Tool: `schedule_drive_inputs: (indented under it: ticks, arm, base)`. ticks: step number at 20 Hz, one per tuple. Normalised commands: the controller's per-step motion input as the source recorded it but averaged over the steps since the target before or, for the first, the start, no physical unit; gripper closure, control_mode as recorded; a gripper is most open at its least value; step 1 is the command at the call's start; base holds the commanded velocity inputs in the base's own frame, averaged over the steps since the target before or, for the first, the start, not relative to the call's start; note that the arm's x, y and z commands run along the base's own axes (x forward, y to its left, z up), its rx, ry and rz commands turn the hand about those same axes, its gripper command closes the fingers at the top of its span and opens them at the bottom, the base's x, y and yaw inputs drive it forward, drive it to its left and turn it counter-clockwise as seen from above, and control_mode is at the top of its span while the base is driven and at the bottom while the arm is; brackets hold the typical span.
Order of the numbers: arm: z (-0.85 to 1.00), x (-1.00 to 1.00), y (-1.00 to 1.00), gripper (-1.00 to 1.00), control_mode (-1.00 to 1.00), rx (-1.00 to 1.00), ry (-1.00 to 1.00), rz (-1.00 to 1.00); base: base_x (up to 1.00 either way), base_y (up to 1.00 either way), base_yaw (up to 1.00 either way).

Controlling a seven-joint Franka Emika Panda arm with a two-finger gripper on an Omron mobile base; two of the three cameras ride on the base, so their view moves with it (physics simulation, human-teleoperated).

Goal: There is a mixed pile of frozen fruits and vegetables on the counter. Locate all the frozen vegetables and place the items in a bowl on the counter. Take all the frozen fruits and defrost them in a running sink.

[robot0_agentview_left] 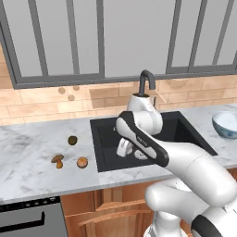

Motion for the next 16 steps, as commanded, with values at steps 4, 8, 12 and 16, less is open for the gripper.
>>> schedule_drive_inputs:
  ticks: [4, 8, 12, 16]
  arm:
    - [-0.02, 0.01, -0.39, 1.0, -1.0, 0.0, 0.02, 0.0]
    - [0.0, 0.0, -0.43, 1.0, -1.0, 0.0, 0.02, -0.05]
    - [0.0, -0.03, -0.39, 1.0, -1.0, 0.0, 0.01, -0.11]
    - [0.02, -0.01, -0.36, 1.0, -1.0, 0.0, 0.0, -0.12]
  base:
    - [0.0, 0.0, 0.0]
    - [0.0, 0.0, 0.0]
    - [0.0, 0.0, 0.0]
    - [0.0, 0.0, 0.0]
